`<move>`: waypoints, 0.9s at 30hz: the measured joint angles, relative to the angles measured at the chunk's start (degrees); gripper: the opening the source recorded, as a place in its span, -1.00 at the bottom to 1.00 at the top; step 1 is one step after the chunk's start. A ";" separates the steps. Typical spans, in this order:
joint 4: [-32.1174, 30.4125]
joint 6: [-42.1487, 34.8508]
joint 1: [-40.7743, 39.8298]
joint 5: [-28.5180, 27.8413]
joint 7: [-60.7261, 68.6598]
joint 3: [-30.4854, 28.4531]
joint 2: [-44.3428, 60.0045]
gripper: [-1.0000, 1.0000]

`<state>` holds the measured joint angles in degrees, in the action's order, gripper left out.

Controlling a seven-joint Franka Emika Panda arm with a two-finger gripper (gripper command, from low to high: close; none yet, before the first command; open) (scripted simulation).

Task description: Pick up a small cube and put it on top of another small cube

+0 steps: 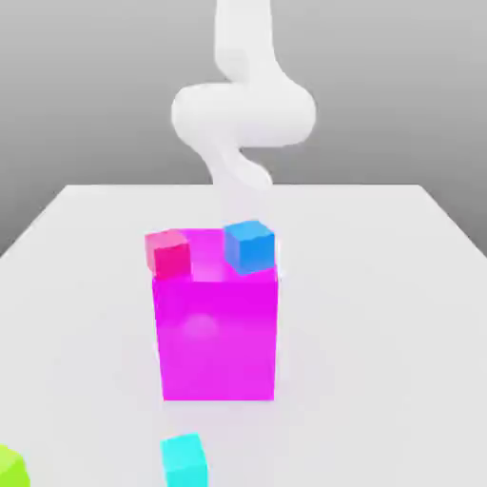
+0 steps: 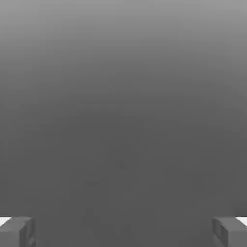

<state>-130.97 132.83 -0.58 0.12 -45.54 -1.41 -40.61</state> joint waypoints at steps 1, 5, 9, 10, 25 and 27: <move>0.35 0.46 -0.24 0.08 0.15 -0.63 2.25 0.00; 1.65 2.18 -1.13 0.56 0.85 -3.15 10.67 0.00; 2.93 3.87 -2.08 1.51 1.88 -5.71 18.94 0.00; 3.25 4.29 -2.33 1.82 2.19 -6.35 21.01 0.00; 8.12 10.38 -10.02 9.14 8.65 -12.17 52.45 0.00; 8.78 11.18 -11.33 10.01 9.44 -12.52 56.65 0.00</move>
<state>-122.19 144.01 -11.91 10.13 -36.10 -13.94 16.04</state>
